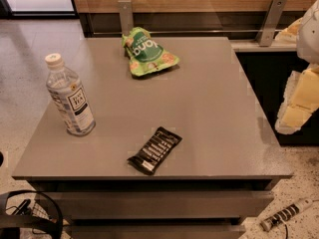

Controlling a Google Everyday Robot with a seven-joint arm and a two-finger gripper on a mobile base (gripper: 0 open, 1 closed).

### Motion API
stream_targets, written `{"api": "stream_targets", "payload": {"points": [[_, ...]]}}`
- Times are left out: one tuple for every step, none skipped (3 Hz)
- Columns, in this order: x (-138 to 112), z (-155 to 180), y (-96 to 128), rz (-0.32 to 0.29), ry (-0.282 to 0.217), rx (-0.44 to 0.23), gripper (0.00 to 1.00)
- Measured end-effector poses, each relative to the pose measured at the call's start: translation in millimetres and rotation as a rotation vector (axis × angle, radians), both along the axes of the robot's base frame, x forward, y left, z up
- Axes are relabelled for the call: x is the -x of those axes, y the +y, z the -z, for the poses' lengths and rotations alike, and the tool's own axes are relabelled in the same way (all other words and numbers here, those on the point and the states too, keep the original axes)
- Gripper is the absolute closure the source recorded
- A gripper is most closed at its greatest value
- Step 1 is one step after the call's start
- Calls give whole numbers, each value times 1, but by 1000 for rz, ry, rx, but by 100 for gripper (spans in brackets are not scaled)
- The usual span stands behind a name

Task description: Move green rice chip bag near rxbar chocolate

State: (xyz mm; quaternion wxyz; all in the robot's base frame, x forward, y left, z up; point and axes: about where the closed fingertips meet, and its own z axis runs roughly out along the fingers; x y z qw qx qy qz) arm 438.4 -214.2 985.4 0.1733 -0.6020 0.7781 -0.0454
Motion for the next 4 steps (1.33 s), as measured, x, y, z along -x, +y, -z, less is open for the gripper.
{"api": "stream_targets", "payload": {"points": [[0,0,0,0,0,0,0],[-21,-11,2,0,-43,-45,0],[-59,-22,7,60,-130,-195,0],[-112,-39,36,128,-253,-480,0]]}}
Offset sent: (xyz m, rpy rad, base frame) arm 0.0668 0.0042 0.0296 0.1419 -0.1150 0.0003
